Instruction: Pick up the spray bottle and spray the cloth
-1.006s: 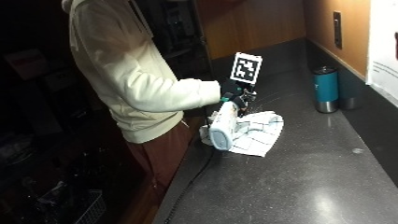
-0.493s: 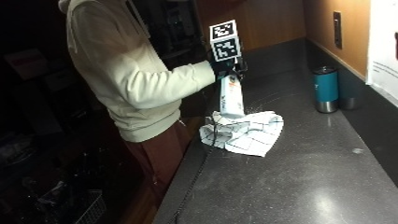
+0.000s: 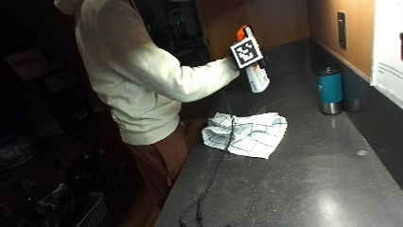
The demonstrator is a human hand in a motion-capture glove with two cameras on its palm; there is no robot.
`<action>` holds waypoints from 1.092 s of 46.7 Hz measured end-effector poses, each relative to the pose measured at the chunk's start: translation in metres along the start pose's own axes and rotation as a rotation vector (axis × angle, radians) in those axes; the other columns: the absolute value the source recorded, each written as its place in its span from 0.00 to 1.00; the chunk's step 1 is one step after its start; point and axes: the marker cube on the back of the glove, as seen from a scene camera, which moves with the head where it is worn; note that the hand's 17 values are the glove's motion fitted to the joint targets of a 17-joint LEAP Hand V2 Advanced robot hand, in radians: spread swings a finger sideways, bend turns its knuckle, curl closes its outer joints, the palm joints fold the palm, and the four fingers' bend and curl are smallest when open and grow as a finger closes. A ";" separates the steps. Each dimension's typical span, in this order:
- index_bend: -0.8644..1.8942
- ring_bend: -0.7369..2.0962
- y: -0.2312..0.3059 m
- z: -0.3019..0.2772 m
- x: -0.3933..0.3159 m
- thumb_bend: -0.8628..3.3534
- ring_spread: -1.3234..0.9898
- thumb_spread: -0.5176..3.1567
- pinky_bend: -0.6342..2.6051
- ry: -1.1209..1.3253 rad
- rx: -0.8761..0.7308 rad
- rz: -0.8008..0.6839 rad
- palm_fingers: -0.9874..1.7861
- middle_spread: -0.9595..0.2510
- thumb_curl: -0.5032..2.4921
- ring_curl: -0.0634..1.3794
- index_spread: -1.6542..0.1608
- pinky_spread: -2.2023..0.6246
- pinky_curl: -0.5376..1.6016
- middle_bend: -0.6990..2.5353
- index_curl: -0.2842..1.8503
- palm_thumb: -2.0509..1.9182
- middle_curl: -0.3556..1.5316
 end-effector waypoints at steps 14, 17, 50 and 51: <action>0.49 0.47 -0.032 0.088 0.067 0.20 0.50 0.16 0.28 0.032 -0.061 0.061 0.85 0.70 0.42 0.35 0.84 0.72 0.42 0.40 0.38 0.76 0.45; 0.49 0.47 -0.045 0.100 0.091 0.20 0.50 0.16 0.28 0.138 -0.002 0.069 0.85 0.71 0.42 0.35 0.84 0.72 0.42 0.40 0.38 0.76 0.45; 0.34 0.44 -0.050 0.126 0.131 0.19 0.51 0.33 0.30 0.179 -0.219 0.044 0.58 0.70 0.38 0.34 0.78 0.77 0.44 0.31 0.32 0.68 0.40; 0.34 0.44 -0.058 0.123 0.128 0.19 0.51 0.34 0.30 0.164 -0.158 0.037 0.57 0.70 0.37 0.34 0.77 0.77 0.44 0.31 0.32 0.68 0.40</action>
